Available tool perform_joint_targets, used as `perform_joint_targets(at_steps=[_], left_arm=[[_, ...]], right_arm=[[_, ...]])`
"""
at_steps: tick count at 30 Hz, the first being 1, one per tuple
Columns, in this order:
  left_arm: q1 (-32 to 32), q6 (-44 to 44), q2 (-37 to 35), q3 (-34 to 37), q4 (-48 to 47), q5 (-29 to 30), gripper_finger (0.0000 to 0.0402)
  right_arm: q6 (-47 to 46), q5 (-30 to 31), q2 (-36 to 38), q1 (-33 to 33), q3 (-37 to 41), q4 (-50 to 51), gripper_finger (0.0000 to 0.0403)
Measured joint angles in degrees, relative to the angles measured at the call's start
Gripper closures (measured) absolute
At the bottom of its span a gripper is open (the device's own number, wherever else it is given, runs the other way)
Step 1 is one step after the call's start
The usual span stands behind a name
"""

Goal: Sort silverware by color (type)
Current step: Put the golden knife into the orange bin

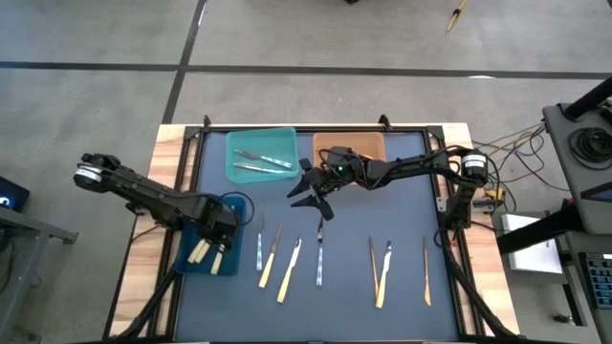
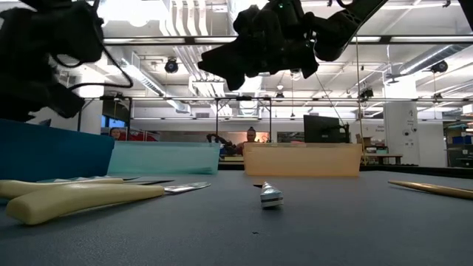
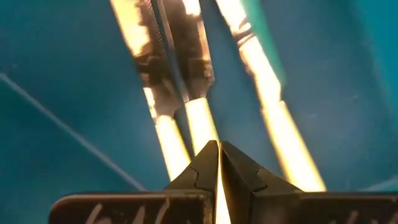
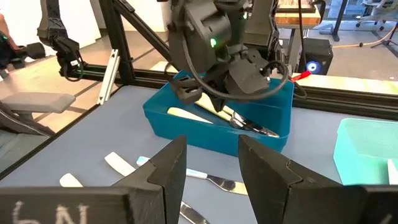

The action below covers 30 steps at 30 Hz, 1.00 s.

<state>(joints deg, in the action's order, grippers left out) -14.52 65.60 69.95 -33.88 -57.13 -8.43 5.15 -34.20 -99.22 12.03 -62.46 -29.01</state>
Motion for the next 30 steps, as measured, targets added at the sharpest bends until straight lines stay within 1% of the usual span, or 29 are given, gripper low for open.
perform_joint_targets(at_steps=[3,6,11,14,17,21,30], left_arm=[[0.0,1.9,1.5,-3.6,-0.3,0.0,0.0401],[0.0,1.8,3.3,-8.0,-2.5,0.4,0.0401],[0.0,-1.9,7.6,-12.0,-12.3,1.8,0.0401],[0.0,-3.2,10.3,-11.9,-15.4,1.0,0.0401],[0.0,-4.1,13.0,-10.9,-13.5,-1.6,0.0401],[-0.1,-4.8,16.2,-10.0,-13.8,-2.2,0.0401],[-0.1,-6.0,19.0,-10.0,-10.6,-2.7,0.0401]], right_arm=[[0.1,1.8,0.0,0.0,0.0,0.0,0.0268],[0.3,3.4,0.0,0.0,0.0,0.0,0.0268],[0.1,3.4,0.0,0.0,0.0,0.0,0.0268],[0.0,3.4,0.0,0.0,0.0,0.0,0.0268],[0.0,3.4,0.0,0.0,0.0,0.0,0.0268],[0.0,3.4,0.0,0.0,0.0,0.0,0.0268],[0.0,3.4,0.0,0.0,0.0,0.0,0.0268]])
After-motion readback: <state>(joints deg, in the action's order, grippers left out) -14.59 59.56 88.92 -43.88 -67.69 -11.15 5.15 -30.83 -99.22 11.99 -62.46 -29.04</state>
